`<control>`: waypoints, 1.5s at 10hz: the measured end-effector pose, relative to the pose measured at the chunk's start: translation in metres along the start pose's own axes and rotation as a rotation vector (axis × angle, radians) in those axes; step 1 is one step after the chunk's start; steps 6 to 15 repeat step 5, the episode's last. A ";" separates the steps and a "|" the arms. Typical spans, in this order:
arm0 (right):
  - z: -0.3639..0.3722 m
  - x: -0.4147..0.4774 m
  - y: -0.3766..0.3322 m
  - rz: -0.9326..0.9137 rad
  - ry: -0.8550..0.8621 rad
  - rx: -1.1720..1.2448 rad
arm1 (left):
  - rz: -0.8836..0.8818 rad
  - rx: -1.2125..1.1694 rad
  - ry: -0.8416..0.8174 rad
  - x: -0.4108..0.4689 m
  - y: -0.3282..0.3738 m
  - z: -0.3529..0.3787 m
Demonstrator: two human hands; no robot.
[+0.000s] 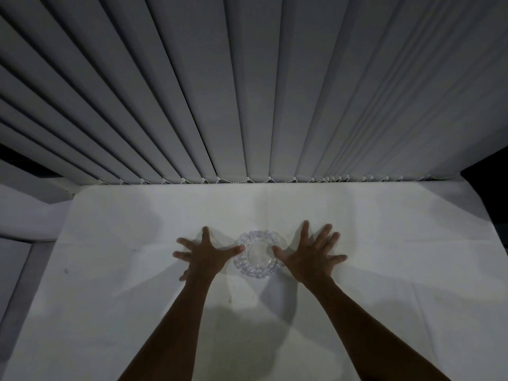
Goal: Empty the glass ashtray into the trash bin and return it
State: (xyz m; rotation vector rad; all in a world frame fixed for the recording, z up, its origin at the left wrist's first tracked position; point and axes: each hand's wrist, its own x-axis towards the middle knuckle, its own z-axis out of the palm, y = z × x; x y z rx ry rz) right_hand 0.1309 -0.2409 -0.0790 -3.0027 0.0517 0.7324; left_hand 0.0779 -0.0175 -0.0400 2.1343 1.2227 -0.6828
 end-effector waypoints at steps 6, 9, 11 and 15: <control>-0.029 -0.004 0.000 -0.039 -0.124 0.037 | 0.102 0.113 0.061 -0.017 -0.001 -0.003; -0.029 -0.004 0.000 -0.039 -0.124 0.037 | 0.102 0.113 0.061 -0.017 -0.001 -0.003; -0.029 -0.004 0.000 -0.039 -0.124 0.037 | 0.102 0.113 0.061 -0.017 -0.001 -0.003; -0.029 -0.004 0.000 -0.039 -0.124 0.037 | 0.102 0.113 0.061 -0.017 -0.001 -0.003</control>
